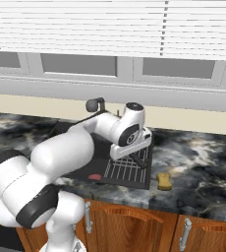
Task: Pick the pan and sponge and place them into the sink. Then turn on the water.
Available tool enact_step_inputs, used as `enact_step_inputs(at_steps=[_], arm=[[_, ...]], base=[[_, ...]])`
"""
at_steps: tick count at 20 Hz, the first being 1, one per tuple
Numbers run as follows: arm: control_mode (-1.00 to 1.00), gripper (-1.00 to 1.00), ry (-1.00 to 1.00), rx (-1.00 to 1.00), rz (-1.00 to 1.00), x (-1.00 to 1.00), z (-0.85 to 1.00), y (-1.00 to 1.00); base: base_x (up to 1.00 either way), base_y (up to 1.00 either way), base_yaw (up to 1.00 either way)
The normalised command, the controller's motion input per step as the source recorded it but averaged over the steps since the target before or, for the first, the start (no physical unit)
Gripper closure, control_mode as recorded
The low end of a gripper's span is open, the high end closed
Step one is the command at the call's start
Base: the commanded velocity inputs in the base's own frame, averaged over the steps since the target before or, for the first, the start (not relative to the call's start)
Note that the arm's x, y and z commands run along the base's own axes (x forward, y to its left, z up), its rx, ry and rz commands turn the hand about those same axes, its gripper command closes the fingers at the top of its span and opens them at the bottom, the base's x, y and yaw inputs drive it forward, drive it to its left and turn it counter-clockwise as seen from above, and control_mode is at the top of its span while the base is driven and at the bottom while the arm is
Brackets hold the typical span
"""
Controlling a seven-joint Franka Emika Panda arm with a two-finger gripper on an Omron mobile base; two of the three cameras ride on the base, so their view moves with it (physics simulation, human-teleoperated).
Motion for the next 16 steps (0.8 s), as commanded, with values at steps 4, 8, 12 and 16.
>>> enact_step_inputs(at_steps=[4, 8, 12, 16], arm=[[-1.00, 1.00, 0.00, 0.07, -0.11, -0.10, 0.00, 0.26], [-1.00, 1.00, 0.00, 0.06, -0.10, -0.11, 0.00, 0.31], [-1.00, 1.00, 0.00, 0.04, -0.13, -0.09, 0.00, 0.26], [-1.00, 1.00, 0.02, 0.02, -0.14, -0.05, -0.02, 0.25]], base=[[0.00, 0.00, 0.00], [0.00, 0.00, 0.00], [0.00, 0.00, 0.00], [0.00, 0.00, 0.00]])
